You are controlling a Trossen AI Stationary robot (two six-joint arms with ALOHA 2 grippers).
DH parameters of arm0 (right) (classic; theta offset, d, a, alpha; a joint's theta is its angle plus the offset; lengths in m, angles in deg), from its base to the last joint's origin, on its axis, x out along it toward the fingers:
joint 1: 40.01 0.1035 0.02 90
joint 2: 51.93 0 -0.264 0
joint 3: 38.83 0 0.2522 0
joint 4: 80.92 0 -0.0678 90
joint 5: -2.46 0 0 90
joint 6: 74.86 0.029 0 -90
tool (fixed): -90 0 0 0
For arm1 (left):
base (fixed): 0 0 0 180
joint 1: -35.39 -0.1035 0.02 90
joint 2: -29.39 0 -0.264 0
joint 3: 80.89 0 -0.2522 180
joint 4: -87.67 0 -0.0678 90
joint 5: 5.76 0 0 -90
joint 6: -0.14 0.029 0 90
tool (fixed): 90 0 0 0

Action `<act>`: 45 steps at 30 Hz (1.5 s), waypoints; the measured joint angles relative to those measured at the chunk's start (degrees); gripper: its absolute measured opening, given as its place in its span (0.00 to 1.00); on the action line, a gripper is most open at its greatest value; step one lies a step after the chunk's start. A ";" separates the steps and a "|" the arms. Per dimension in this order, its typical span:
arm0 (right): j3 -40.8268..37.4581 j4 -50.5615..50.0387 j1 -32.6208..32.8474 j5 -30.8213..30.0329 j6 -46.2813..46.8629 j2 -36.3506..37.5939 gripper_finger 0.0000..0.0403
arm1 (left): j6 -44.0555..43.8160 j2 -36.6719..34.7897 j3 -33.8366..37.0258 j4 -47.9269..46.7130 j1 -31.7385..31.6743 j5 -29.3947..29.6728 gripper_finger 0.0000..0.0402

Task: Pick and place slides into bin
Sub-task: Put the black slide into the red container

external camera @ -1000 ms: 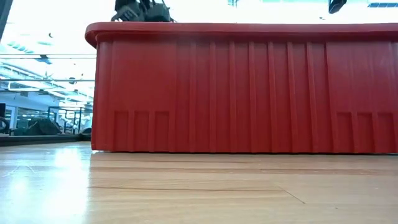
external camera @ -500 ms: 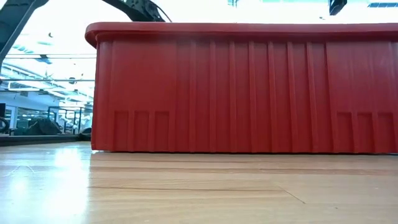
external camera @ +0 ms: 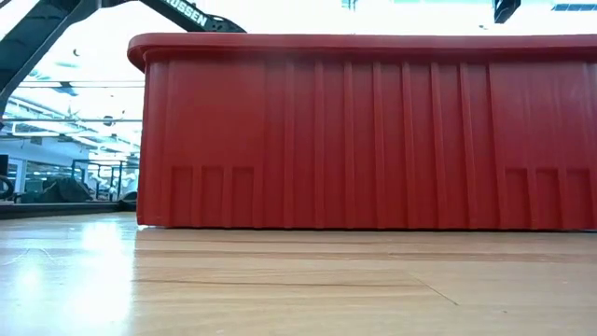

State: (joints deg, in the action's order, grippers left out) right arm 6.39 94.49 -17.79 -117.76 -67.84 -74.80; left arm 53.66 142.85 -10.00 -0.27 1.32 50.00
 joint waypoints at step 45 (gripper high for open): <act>0.00 -0.04 0.02 0.20 -0.63 0.00 0.00 | -11.58 2.75 0.04 8.66 1.64 4.38 0.20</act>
State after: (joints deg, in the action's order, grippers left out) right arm 6.39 94.44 -17.77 -117.56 -68.47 -74.80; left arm 42.08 145.60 -9.96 8.39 2.96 54.38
